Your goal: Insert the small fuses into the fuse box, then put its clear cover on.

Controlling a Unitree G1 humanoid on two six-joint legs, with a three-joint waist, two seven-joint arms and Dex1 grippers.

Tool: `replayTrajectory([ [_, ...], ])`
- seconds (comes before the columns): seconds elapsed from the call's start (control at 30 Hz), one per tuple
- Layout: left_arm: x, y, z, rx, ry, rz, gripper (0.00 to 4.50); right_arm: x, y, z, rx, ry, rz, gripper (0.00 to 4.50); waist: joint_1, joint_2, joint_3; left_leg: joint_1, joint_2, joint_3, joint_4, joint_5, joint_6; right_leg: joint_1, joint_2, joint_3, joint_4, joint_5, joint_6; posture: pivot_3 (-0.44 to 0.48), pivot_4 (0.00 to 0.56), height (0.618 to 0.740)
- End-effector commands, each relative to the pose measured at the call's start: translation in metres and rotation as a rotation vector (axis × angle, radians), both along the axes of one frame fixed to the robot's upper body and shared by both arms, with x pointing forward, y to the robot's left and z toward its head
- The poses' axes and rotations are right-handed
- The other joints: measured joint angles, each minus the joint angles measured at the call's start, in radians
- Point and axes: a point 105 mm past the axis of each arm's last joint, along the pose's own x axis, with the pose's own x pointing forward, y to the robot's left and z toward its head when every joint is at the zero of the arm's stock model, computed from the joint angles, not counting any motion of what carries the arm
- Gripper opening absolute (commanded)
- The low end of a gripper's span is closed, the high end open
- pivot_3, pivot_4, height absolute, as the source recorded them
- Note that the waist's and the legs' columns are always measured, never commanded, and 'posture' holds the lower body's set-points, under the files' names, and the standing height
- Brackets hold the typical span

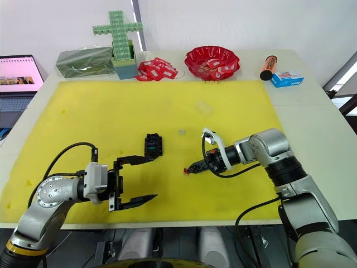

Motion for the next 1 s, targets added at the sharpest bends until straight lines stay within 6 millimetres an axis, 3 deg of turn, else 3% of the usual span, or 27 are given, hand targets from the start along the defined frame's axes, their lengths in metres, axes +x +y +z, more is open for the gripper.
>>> replayTrajectory([
  [0.03, 0.002, 0.012, 0.009, -0.014, -0.023, 0.056, 4.50, 0.004, 0.008, 0.033, -0.002, -0.213, 0.067, 0.03, -0.002, 0.000, 0.000, 0.000, 0.000, 0.000, 0.000, 0.000, 0.000, 0.000, 0.000, 0.000, 0.000, 0.000, 0.000, 0.000, 0.150, 0.740],
  [0.1, 0.004, 0.017, 0.010, -0.021, -0.014, 0.082, 4.50, 0.003, 0.012, 0.044, 0.000, -0.285, 0.093, 0.03, -0.007, 0.001, 0.000, 0.000, 0.000, 0.000, 0.000, 0.000, 0.000, -0.001, 0.000, 0.000, 0.000, 0.000, 0.000, 0.000, 0.150, 0.740],
  [0.23, 0.018, 0.052, 0.009, -0.058, 0.075, 0.272, 4.50, 0.004, 0.052, 0.092, -0.032, -0.793, 0.273, 0.03, -0.017, 0.002, 0.001, -0.001, 0.000, 0.000, -0.001, 0.000, 0.000, -0.002, 0.000, 0.000, 0.001, 0.000, 0.000, 0.000, 0.150, 0.740],
  [0.43, 0.039, 0.064, 0.019, -0.103, 0.097, 0.355, 4.50, 0.012, 0.081, 0.109, -0.032, -1.088, 0.343, 0.03, -0.005, 0.000, 0.000, -0.001, 0.000, -0.002, -0.001, 0.000, 0.000, 0.000, 0.001, -0.003, 0.003, 0.000, 0.002, 0.000, 0.150, 0.740],
  [0.5, 0.050, 0.067, 0.017, -0.097, 0.091, 0.376, 4.50, 0.029, 0.096, 0.115, -0.064, -1.187, 0.340, 0.03, -0.011, 0.000, 0.001, -0.001, -0.001, -0.003, 0.000, 0.000, 0.000, 0.000, -0.001, -0.002, 0.003, 0.000, 0.001, 0.000, 0.150, 0.740],
  [0.67, 0.062, 0.064, 0.016, -0.098, 0.091, 0.367, 4.50, 0.053, 0.108, 0.108, -0.144, -1.184, 0.332, 0.03, -0.014, 0.000, 0.001, 0.000, -0.003, -0.001, 0.000, 0.001, -0.001, -0.001, -0.001, -0.001, 0.004, 0.002, 0.003, 0.000, 0.150, 0.740],
  [1.0, 0.076, 0.050, 0.012, -0.096, 0.112, 0.317, 4.50, 0.039, 0.112, 0.088, -0.176, -1.114, 0.471, 0.03, -0.015, 0.000, 0.001, 0.000, -0.003, -0.002, -0.001, 0.001, -0.001, -0.002, -0.001, -0.002, 0.006, 0.002, 0.004, 0.000, 0.150, 0.740],
])
